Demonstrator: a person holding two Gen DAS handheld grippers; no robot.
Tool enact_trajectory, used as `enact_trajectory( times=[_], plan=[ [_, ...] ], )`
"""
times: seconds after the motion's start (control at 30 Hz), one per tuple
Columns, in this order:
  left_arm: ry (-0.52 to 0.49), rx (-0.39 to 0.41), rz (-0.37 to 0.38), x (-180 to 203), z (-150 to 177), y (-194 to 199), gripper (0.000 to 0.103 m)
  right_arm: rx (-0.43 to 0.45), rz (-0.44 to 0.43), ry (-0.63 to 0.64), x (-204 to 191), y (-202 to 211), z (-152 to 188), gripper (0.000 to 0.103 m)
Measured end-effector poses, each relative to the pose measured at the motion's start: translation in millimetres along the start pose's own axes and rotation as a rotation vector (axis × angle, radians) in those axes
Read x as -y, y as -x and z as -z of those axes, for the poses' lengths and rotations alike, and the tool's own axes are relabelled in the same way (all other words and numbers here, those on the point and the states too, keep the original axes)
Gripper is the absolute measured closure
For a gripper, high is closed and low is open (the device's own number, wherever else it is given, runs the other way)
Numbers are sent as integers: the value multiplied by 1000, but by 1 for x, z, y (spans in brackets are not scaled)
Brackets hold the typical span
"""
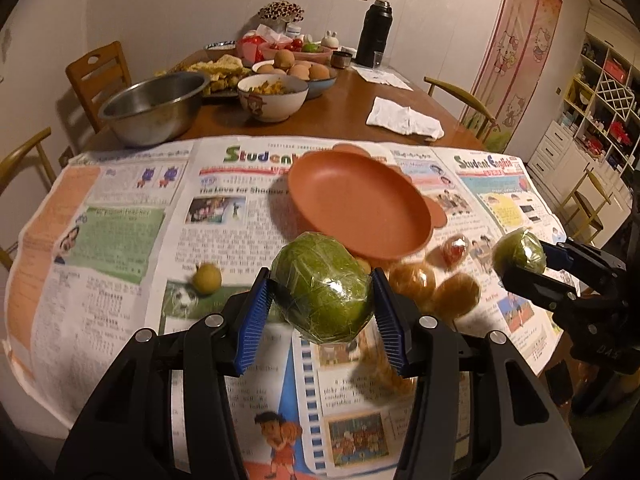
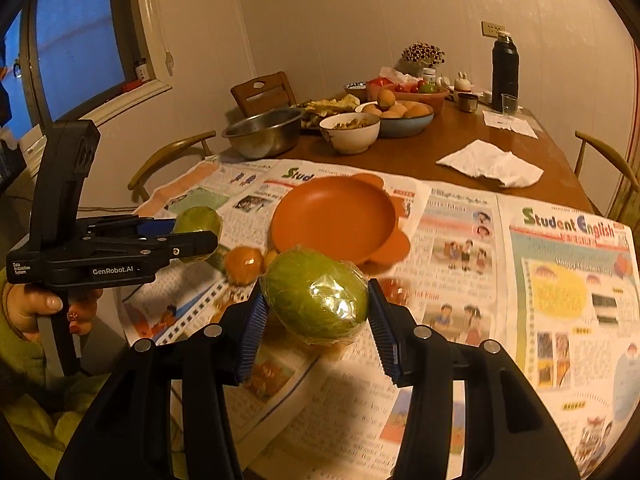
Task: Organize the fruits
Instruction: 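Lift the green fruit with the left tool toward the orange plate while the right tool carries its green fruit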
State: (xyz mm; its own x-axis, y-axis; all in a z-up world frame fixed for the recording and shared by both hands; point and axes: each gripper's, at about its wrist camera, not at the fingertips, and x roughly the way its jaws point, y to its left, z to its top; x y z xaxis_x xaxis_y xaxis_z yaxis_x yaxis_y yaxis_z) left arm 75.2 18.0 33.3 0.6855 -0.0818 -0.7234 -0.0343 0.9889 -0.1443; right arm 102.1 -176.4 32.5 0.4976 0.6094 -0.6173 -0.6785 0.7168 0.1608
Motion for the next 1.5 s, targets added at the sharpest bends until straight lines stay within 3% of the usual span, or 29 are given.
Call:
enact_trajectory(
  times=[0.47, 0.87, 1.5],
  plan=[
    [-39, 15, 13, 2, -42, -22, 62, -29, -6, 12, 11, -33, -25, 56],
    [-49, -55, 63, 0, -72, -63, 62, -85, 7, 48, 16, -69, -41, 56],
    [-88, -156, 63, 4, -96, -114, 62, -170, 10, 96, 24, -115, -46, 56]
  ],
)
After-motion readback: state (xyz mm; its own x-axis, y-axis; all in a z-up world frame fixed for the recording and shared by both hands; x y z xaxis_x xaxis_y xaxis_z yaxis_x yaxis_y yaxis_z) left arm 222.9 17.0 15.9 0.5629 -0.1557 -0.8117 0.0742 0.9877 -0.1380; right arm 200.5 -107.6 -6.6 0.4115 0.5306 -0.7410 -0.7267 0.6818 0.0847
